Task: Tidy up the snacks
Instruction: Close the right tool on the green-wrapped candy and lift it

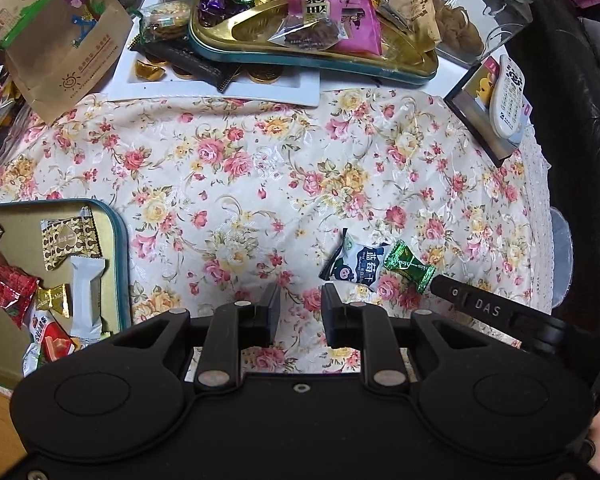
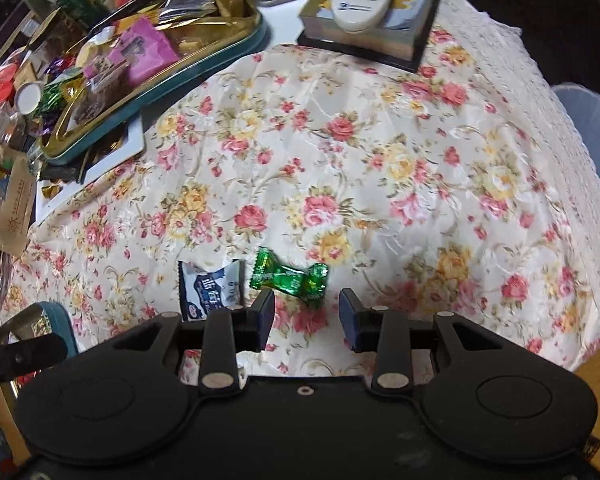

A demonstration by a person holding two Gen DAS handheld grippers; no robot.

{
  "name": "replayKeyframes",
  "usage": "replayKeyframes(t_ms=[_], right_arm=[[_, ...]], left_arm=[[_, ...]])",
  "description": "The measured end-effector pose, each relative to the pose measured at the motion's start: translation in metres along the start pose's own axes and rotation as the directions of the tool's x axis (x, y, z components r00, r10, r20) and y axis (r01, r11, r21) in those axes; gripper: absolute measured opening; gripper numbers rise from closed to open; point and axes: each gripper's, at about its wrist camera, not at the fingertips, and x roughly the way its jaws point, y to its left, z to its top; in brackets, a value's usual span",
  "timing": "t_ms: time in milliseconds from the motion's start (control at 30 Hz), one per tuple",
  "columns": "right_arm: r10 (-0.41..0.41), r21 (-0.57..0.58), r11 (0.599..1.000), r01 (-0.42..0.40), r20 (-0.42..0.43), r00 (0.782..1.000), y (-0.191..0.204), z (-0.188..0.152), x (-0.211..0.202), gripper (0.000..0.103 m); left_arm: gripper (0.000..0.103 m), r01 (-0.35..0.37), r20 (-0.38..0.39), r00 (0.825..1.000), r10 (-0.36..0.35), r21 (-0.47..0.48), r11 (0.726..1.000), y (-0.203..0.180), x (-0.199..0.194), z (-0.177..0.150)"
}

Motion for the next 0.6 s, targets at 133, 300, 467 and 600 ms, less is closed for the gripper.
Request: replayKeyframes(t_ms=[133,300,467,600], right_arm=[[0.027,-0.027,0.999,-0.027,0.026,0.999,0.005,0.005,0.006,0.039],[-0.029,-0.069,0.997,0.036,0.097,0.995,0.01,0.014,0.016,0.039],[-0.036,0.02,0.999,0.034,0.107,0.994,-0.001,0.026,0.029,0.039],[-0.083,0.031,0.996,0.081,0.09,0.992,-0.006,0.028,0.041,0.039]], left_arm=[[0.029,0.007,0.0,1.0,-0.007,0.0,1.0,0.0,-0.001,0.0],[0.029,0.009,0.001,1.0,-0.009,0.015,1.0,-0.003,-0.002,-0.003],[0.029,0.011,0.003,1.0,-0.011,0.013,1.0,-0.002,-0.004,-0.004],[0.029,0.012,0.004,1.0,-0.012,0.013,1.0,-0.001,-0.005,-0.004]])
